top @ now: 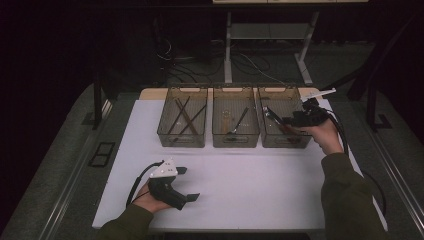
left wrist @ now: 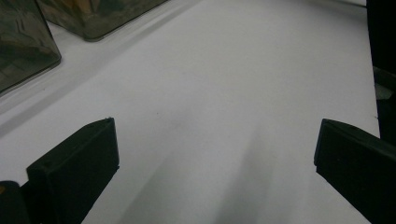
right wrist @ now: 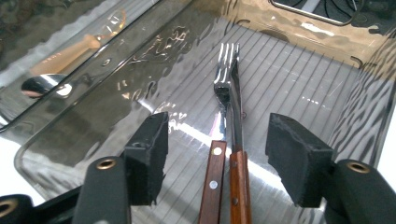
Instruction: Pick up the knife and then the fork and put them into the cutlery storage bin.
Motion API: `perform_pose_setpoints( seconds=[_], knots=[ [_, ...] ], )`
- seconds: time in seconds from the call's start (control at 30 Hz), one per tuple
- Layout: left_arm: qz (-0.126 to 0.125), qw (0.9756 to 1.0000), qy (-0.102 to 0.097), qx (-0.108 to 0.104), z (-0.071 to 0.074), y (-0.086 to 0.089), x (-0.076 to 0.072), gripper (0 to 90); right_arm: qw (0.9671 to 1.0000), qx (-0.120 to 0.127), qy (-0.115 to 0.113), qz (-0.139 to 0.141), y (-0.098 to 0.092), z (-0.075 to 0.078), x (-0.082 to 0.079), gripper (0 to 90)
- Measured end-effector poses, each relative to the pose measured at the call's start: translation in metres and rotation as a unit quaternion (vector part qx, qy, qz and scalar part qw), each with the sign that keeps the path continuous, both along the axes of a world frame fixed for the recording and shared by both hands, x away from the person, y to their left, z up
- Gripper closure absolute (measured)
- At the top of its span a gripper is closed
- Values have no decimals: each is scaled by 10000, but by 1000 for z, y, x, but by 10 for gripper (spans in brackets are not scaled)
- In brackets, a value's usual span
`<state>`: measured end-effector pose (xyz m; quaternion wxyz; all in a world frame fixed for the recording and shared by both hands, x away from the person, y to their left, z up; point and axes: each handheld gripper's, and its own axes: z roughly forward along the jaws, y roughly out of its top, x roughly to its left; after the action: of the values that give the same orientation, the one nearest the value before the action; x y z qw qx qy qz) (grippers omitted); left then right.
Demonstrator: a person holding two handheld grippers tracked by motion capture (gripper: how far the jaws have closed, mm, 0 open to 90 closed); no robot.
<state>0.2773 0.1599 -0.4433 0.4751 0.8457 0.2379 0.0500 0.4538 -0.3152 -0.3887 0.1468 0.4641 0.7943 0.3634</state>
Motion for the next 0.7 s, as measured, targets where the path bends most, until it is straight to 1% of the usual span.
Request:
perform_pose_setpoints(
  seconds=[0.07,0.1,0.17,0.2,0.27,0.3,0.33,0.43,0.53,0.7],
  knots=[
    [3,10000,1,-1,0,0,0,0,9999,-23,-121,-25,-2,1,-4,358],
    [4,10000,0,0,0,0,0,0,9999,47,-137,-65,-3,2,-6,351],
    [12,10000,2,4,0,0,0,0,9996,223,-150,-52,-6,3,-11,327],
    [14,10000,-1,-1,0,0,0,0,9995,266,-177,-59,-7,4,-13,319],
    [30,10000,3,-11,0,0,0,0,9991,258,-307,-119,-8,6,-18,307],
    [31,10000,-2,-11,0,0,0,0,9989,296,-353,-107,-8,7,-20,293],
    [32,10000,4,5,1,0,0,0,9988,358,-334,-87,-8,8,-22,280],
    [69,10000,6,-22,0,1,0,0,9987,255,-442,-65,-5,11,-30,260],
    [67,10000,14,-51,1,0,0,0,9983,354,-459,36,-4,12,-37,252],
    [44,10000,3,-36,1,0,0,0,9976,311,-609,125,2,13,-50,207]
  ],
)
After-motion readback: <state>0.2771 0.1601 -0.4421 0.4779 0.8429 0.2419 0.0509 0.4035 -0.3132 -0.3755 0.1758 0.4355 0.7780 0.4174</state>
